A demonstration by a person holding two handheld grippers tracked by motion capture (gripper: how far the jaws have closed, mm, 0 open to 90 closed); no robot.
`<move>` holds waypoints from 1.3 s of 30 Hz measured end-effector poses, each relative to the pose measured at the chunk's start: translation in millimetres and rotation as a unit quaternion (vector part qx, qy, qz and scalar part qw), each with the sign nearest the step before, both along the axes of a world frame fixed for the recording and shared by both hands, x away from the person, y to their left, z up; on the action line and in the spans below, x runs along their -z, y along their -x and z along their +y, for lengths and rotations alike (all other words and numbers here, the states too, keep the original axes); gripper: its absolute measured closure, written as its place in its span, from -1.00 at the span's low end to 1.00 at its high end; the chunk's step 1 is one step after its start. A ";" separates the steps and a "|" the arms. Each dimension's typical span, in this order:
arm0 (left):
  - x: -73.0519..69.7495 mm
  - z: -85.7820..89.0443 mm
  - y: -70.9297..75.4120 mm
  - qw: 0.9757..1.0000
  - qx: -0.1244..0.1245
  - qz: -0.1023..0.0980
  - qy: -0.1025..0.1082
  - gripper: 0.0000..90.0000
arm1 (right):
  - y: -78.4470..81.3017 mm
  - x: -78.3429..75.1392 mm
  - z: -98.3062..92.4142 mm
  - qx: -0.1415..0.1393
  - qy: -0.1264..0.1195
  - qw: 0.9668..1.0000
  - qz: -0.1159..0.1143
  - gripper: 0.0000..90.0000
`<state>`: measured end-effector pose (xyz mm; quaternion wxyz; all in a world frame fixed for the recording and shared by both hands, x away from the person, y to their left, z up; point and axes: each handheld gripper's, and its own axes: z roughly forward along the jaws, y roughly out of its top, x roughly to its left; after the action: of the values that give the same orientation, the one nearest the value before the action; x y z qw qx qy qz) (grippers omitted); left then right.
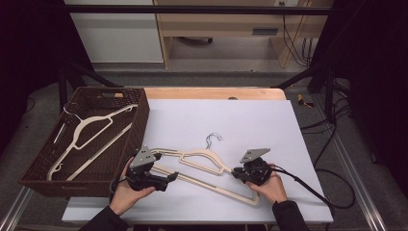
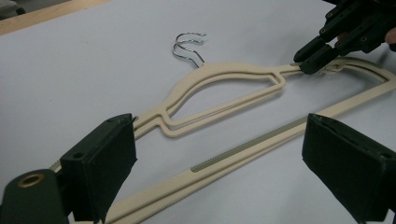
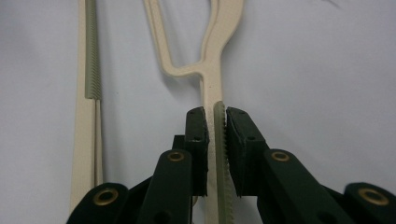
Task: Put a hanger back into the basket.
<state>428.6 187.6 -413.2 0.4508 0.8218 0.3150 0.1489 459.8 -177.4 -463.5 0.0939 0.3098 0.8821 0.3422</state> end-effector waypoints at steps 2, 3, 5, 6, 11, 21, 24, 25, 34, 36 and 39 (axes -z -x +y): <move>0.5 -0.2 -0.1 1.000 0.000 0.001 0.000 -0.79 | 0.0 -0.1 -0.1 0.002 -0.002 1.000 0.002 0.76; 0.7 -0.3 -0.2 1.000 0.000 0.001 0.000 -0.79 | -0.1 0.1 0.3 0.003 -0.003 1.000 0.004 0.76; 1.2 -0.7 -0.1 1.000 0.001 0.002 0.000 -0.79 | -0.6 1.0 0.6 0.002 -0.001 1.000 0.002 0.76; 1.3 -0.8 -0.2 1.000 0.001 0.002 -0.001 -0.79 | -0.8 1.2 0.8 0.002 0.001 1.000 0.003 0.76; 2.2 -1.9 -0.3 1.000 0.003 0.004 -0.002 -0.79 | -0.6 -1.7 -0.4 0.007 -0.010 1.000 0.003 0.77; -0.4 -3.9 -1.6 1.000 0.006 0.007 0.000 -0.78 | 3.7 -9.5 -0.2 -0.002 -0.009 1.000 -0.016 0.77; -6.2 -6.3 -4.2 1.000 0.004 0.006 0.007 -0.78 | 6.0 -13.8 0.3 -0.004 -0.008 1.000 -0.023 0.77; -8.8 -8.3 -6.0 1.000 0.003 0.006 0.007 -0.78 | 6.4 -14.7 0.3 -0.005 -0.008 1.000 -0.025 0.77; -26.2 -34.2 -28.9 1.000 -0.006 0.007 0.021 -0.77 | 10.9 -22.2 0.2 0.002 -0.012 0.999 -0.032 0.77; -28.4 -40.5 -34.5 1.000 -0.007 0.008 0.022 -0.76 | 12.0 -24.2 0.3 0.002 -0.010 0.999 -0.035 0.77; -29.8 -48.9 -43.4 1.000 -0.008 0.015 0.025 -0.75 | 13.2 -26.6 0.2 -0.001 -0.007 0.999 -0.039 0.77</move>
<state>472.1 138.7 -383.4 0.4657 0.8096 0.3319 0.1325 446.6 -177.2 -436.9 0.1257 0.2955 0.8757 0.3605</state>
